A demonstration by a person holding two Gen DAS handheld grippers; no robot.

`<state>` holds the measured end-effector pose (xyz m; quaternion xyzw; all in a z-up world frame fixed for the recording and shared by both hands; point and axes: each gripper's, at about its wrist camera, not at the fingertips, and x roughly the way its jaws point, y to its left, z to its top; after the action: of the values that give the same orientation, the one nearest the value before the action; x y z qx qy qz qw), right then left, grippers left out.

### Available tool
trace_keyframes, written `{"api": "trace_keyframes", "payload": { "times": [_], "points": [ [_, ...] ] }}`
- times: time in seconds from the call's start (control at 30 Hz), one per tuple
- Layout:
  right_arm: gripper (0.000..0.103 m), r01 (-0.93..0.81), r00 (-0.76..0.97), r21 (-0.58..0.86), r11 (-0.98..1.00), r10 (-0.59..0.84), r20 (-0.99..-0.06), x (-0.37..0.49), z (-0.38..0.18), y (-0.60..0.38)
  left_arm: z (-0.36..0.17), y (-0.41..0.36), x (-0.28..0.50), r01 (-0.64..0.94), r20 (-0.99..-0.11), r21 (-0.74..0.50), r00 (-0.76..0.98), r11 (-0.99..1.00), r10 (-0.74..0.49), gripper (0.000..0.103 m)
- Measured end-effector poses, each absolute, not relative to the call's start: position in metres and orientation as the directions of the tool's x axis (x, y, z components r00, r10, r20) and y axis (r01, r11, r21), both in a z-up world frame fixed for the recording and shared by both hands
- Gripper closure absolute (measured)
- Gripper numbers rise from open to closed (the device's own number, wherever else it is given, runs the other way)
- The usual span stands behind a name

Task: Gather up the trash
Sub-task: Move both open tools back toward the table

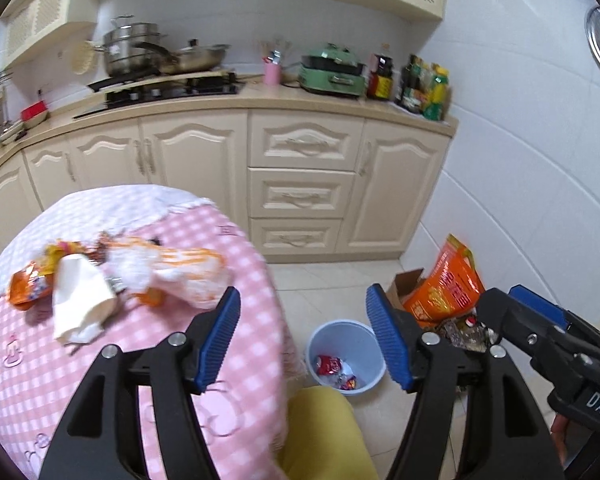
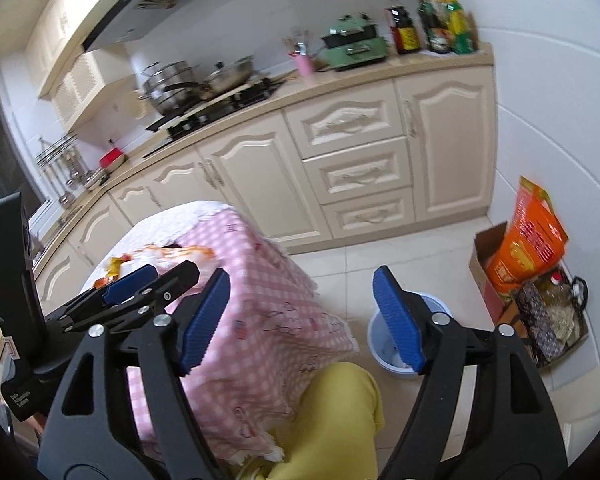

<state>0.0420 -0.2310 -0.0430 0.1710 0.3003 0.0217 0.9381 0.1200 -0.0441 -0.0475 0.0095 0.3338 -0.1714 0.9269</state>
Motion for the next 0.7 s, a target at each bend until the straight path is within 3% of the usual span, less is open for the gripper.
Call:
{"api": "trace_keyframes", "payload": {
  "times": [0.33,0.7],
  "points": [
    [0.017,-0.064,0.781,0.305,0.950,0.237,-0.577,0.077,-0.040,-0.163,-0.046,0.038,0.124,0.175,-0.616,-0.108,0.761,0.979,-0.204,0.033],
    [0.016,-0.157,0.699,0.280,0.947,0.306,-0.646,0.124,-0.063,-0.104,-0.067,0.110,0.145,-0.011,-0.659,-0.114,0.749,0.993,-0.068,0.019]
  ]
}}
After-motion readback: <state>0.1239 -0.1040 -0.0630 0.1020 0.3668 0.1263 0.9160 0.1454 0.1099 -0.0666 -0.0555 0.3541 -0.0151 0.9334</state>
